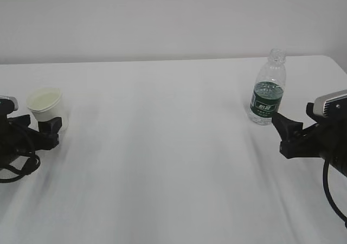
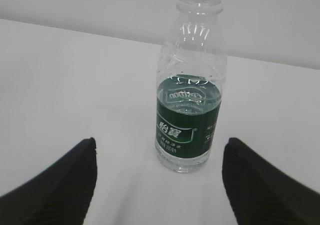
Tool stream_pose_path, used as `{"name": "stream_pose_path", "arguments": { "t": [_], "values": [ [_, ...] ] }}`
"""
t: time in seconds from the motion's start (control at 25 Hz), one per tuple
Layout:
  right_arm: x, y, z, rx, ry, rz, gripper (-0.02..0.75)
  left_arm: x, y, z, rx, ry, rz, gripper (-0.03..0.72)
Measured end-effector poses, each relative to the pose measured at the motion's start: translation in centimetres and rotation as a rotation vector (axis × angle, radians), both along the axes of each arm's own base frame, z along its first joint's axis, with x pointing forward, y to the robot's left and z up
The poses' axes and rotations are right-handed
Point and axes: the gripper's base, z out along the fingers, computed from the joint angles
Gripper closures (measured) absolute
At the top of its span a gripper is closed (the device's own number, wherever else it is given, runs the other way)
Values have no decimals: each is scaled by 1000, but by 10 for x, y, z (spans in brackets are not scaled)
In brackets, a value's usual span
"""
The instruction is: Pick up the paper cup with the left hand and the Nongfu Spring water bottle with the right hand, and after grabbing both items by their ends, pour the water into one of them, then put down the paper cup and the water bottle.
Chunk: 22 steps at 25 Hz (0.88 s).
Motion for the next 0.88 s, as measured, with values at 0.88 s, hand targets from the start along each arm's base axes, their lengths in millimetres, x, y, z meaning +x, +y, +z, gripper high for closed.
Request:
{"name": "stream_pose_path", "arguments": {
  "t": [0.88],
  "values": [
    [0, -1, 0, 3, 3, -11, 145, -22, -1, 38, -11, -75, -19, 111]
  ]
}}
